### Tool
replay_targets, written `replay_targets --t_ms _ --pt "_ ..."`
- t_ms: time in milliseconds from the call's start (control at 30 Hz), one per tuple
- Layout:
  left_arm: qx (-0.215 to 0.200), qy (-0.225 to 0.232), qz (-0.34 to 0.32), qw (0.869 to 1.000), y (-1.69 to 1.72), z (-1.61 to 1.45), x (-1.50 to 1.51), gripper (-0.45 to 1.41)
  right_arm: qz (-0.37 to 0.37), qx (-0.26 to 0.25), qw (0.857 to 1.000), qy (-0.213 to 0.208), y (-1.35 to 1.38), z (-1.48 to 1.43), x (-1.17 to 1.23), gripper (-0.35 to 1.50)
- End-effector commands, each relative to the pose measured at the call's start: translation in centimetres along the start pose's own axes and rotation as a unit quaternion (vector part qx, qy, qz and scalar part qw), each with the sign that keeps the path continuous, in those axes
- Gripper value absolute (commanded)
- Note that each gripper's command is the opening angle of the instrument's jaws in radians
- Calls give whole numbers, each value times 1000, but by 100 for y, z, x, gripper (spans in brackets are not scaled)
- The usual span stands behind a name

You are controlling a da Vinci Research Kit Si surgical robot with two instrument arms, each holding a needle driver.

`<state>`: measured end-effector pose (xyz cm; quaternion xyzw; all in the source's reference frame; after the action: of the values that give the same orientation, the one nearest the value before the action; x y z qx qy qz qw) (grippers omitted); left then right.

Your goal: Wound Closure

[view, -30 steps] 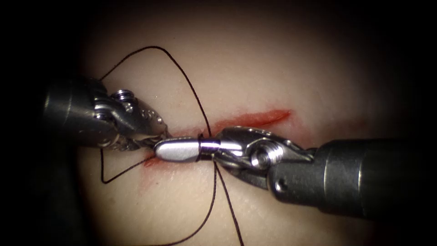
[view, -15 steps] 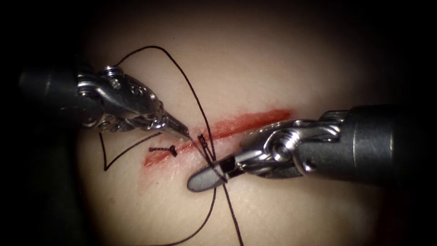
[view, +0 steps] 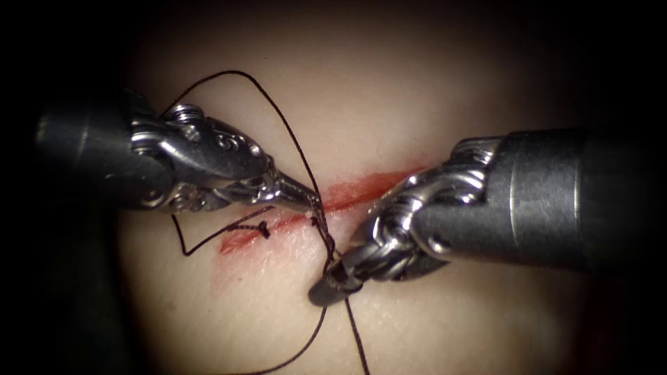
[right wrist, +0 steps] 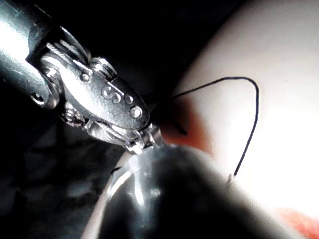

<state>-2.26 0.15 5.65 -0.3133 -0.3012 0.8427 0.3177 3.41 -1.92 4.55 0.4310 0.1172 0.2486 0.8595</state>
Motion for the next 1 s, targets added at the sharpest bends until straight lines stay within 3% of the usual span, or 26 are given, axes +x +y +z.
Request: replay_targets --t_ms 33,267,733,800,900,933,1000 --pt "1 0 0 1000 0 7 1 -45 -1 -1 1000 -12 0 3 9 -35" --pt "3 3 -1 1000 3 11 -3 -45 9 -32 997 -76 1 -4 9 -35" --pt "38 -37 24 998 3 24 -15 -45 40 -35 994 -95 10 11 -2 -35" --pt "45 -45 30 998 3 26 -17 -45 47 -37 994 -95 10 12 -3 -20" --pt "52 -54 32 997 3 29 -19 -45 64 -38 993 -97 9 13 -3 -18" --pt "51 -55 35 997 3 30 -20 -45 63 -38 993 -97 8 13 -3 -5" --pt "53 -56 36 996 2 32 -21 -45 62 -39 993 -98 7 18 -2 5"
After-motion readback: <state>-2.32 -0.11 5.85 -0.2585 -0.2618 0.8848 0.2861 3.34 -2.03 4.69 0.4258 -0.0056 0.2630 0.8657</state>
